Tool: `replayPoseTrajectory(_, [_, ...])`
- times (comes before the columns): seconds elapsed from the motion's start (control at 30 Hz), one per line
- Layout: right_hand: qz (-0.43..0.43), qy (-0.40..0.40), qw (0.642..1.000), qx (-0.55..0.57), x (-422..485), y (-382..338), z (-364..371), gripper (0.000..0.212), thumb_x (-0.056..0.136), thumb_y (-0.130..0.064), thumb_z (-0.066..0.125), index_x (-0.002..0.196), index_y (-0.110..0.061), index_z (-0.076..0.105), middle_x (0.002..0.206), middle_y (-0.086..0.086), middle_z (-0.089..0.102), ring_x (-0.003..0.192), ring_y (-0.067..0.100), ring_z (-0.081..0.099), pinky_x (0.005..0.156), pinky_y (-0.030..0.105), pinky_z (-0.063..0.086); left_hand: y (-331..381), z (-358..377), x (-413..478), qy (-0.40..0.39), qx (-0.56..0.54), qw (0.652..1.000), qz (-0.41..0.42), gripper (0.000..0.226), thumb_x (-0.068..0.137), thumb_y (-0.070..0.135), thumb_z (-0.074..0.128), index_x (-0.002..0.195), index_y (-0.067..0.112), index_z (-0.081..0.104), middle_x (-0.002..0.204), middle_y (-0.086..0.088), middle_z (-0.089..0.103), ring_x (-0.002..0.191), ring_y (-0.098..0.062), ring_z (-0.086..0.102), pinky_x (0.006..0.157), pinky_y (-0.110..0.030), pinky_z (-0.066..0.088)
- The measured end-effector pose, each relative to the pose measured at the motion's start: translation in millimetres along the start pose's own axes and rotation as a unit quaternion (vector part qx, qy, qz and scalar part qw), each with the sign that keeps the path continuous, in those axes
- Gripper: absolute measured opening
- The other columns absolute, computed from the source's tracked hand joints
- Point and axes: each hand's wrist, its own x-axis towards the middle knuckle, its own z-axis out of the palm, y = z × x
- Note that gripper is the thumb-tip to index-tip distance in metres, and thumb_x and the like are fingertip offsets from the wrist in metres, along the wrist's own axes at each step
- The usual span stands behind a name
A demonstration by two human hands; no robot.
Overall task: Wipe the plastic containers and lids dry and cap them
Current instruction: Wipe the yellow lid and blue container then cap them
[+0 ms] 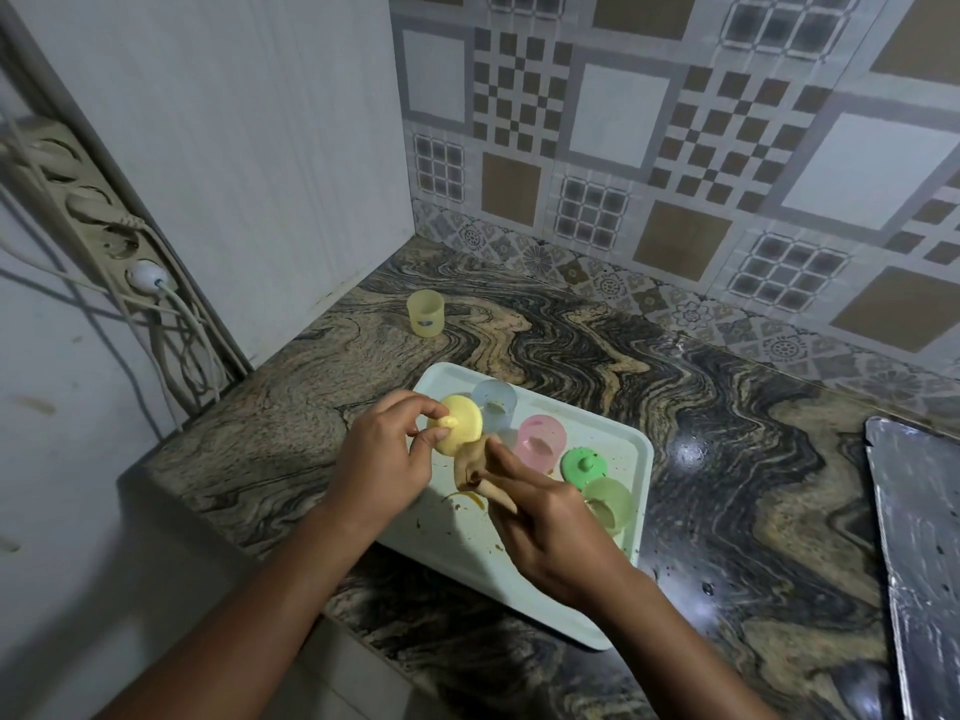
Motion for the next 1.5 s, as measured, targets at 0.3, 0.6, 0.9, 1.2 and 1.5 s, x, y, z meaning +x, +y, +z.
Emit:
replayPoseTrajectory(0.3, [0.195,0.154,0.935,0.253,24.7,-13.7,-12.8,0.047,0.095,-0.046,0.050,0.090,-0.004,0.070,0.072,0.014,0.067,0.063,0.019,0.060,0.061,0.040,0.050,16.3,11.3,0.4,-0.016,-0.107,0.986,-0.129,0.012,0.082,0.016,0.080,0.084,0.019,0.069,0.107,0.012,0.070,0.089,0.004,0.067,0.079,-0.015,0.053])
replayPoseTrajectory(0.6, [0.209,0.123,0.942,0.232,35.9,-9.6,-18.5,0.057,0.090,-0.057,0.051,0.092,-0.003,0.069,0.088,0.029,0.068,0.073,0.021,0.059,0.073,0.058,0.052,28.0,-5.3,6.5,-0.119,-0.278,0.911,-0.279,0.006,0.085,0.017,0.077,0.083,0.022,0.076,0.095,0.001,0.077,0.091,-0.015,0.074,0.062,-0.047,0.063])
replayPoseTrajectory(0.9, [0.064,0.041,0.992,0.096,32.7,-27.2,-38.0,0.023,0.102,-0.009,0.051,0.092,-0.018,0.069,0.068,-0.005,0.065,0.056,0.002,0.056,0.059,0.022,0.047,24.7,-20.0,22.4,-0.268,-0.369,0.800,-0.390,0.024,0.085,0.006,0.073,0.107,0.001,0.068,0.092,-0.011,0.074,0.075,-0.022,0.072,0.058,-0.042,0.062])
replayPoseTrajectory(1.2, [-0.068,0.078,0.994,0.046,30.1,-17.1,-39.8,0.022,0.096,0.002,0.051,0.092,-0.016,0.064,0.114,0.005,0.071,0.080,0.036,0.061,0.072,0.033,0.049,21.1,-14.9,22.9,-0.234,-0.484,0.744,-0.397,0.031,0.075,0.012,0.070,0.102,-0.002,0.065,0.090,-0.017,0.072,0.071,-0.020,0.072,0.059,-0.034,0.062])
replayPoseTrajectory(1.5, [0.203,0.246,0.884,0.342,24.6,-16.1,-38.0,0.037,0.105,-0.026,0.054,0.075,-0.018,0.073,0.067,-0.007,0.069,0.063,0.007,0.060,0.059,0.025,0.049,19.1,-7.8,15.9,-0.155,-0.541,0.719,-0.408,0.040,0.074,0.010,0.069,0.113,0.003,0.062,0.091,-0.013,0.074,0.078,-0.021,0.074,0.061,-0.037,0.062])
